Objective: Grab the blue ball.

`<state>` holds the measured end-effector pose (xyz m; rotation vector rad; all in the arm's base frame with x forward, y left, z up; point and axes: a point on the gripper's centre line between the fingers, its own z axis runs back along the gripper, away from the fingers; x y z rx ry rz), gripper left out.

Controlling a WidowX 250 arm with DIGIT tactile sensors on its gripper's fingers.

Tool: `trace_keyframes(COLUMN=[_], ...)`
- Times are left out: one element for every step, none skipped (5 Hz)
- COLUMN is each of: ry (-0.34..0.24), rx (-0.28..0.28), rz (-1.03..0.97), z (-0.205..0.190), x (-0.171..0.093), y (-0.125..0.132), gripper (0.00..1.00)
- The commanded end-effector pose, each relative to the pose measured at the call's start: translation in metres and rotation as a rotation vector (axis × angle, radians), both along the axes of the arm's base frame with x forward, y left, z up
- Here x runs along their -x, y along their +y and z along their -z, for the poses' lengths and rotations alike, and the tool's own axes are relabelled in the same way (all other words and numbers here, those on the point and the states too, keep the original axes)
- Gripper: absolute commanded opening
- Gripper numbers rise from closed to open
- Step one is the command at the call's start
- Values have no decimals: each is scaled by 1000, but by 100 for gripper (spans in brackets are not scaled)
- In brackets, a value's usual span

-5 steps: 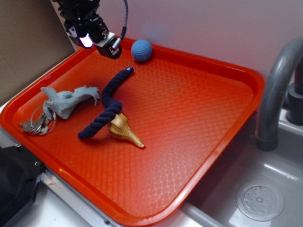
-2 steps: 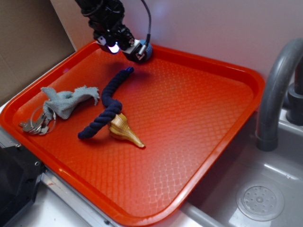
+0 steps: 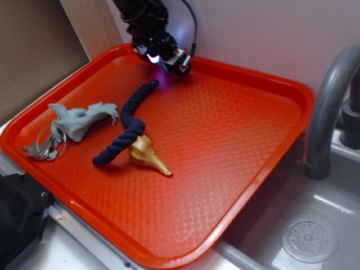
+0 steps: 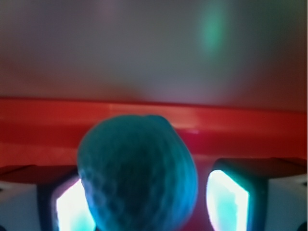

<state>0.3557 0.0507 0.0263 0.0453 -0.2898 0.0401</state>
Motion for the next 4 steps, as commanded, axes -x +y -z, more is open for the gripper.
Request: trace_keyframes(ry=[-36, 2, 39, 162], rx=[-8, 10, 18, 23], rz=[-19, -18, 4, 40], z=[-49, -86, -137, -170], x=[14, 48, 96, 123], y=[6, 1, -14, -28], gripper=[0, 0, 0, 0])
